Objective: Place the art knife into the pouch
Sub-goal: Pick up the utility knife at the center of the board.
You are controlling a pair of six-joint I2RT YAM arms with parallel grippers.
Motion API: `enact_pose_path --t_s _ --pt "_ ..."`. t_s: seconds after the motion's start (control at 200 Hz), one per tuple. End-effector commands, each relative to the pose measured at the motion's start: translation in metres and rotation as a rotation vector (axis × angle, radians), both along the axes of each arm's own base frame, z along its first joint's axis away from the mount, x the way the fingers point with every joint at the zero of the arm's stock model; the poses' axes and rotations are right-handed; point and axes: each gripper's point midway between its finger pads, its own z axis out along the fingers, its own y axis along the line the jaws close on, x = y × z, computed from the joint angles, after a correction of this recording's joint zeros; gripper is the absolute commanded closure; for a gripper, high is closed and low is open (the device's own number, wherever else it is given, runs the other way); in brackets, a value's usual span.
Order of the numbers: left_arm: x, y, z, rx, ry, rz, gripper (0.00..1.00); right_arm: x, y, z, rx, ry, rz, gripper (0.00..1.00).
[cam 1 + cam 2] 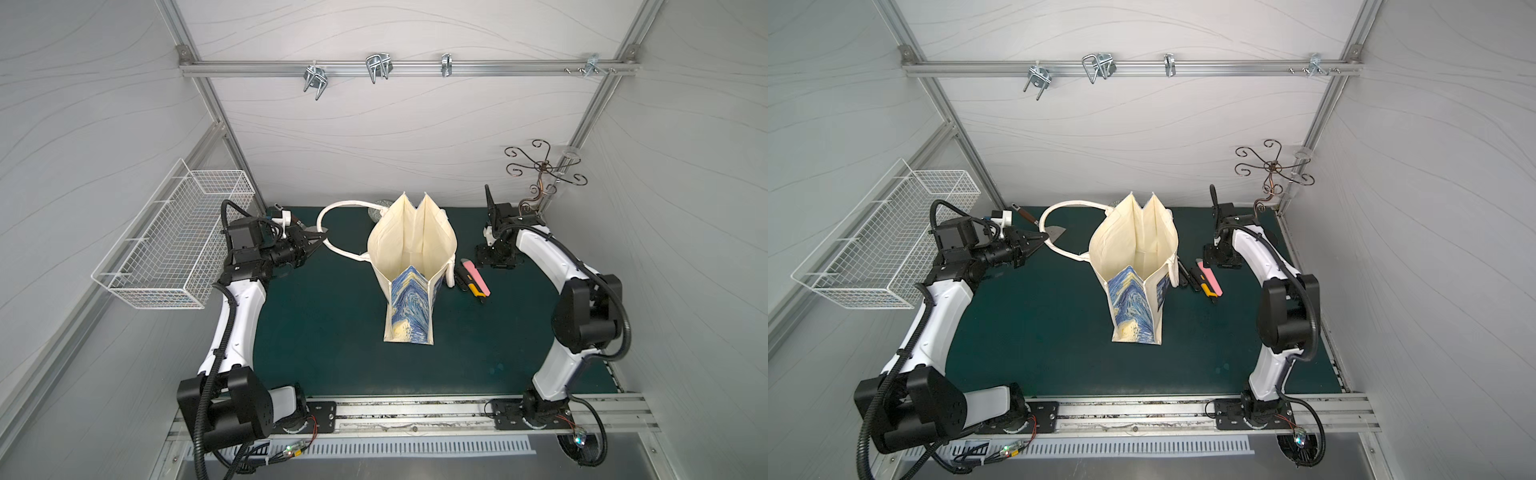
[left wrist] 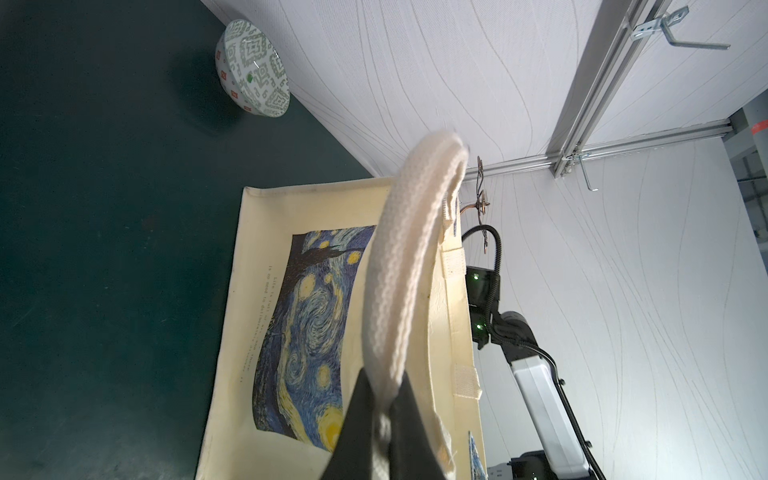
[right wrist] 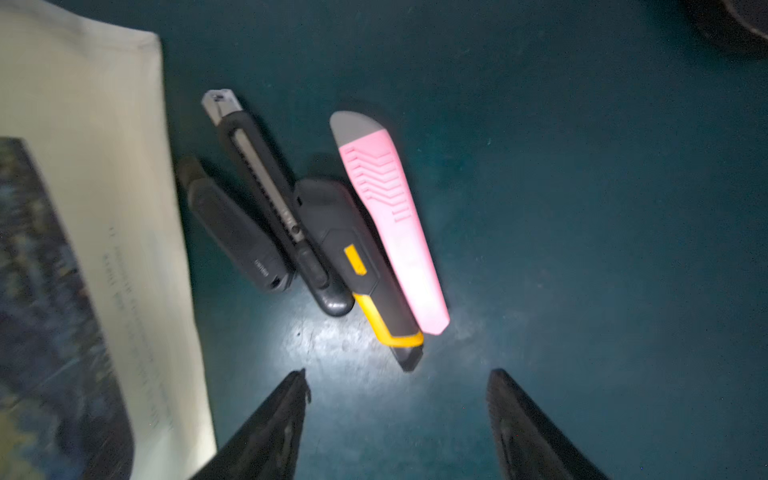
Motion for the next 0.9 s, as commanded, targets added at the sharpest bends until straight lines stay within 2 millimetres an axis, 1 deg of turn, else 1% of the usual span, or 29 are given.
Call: enact_pose_path --t_s 0.0,0.045,0.14,0.215,0.34,0.57,0.805,0.89 --pt "-0.001 -0.003 0.016 0.012 -0.062 -0.022 1.00 0.019 0.004 -0.012 0.005 -0.038 0.000 0.29" --pt "0.000 -0.003 0.015 0.009 -0.062 -0.021 1.00 0.022 0.000 -0.024 -0.003 -0.017 -0.010 0.29" --pt "0.000 -0.003 0.016 0.003 -0.065 -0.021 1.00 0.030 -0.004 -0.042 -0.004 -0.002 -0.027 0.29" --pt "-0.001 -0.003 0.015 0.005 -0.062 -0.023 1.00 0.035 -0.007 -0.052 -0.017 0.004 -0.037 0.29" --pt "-0.001 -0.003 0.017 0.011 -0.063 -0.025 1.00 0.038 -0.012 -0.066 -0.020 0.021 -0.051 0.29" --pt "-0.001 -0.003 0.018 0.013 -0.062 -0.029 1.00 0.034 -0.012 -0.087 -0.022 0.055 -0.053 0.30" --pt "-0.001 -0.003 0.017 0.018 -0.057 -0.030 1.00 0.020 -0.001 -0.104 0.017 0.113 -0.019 0.31" --pt "-0.001 -0.003 0.016 0.017 -0.054 -0.032 1.00 0.019 0.000 -0.107 0.011 0.113 -0.016 0.32"
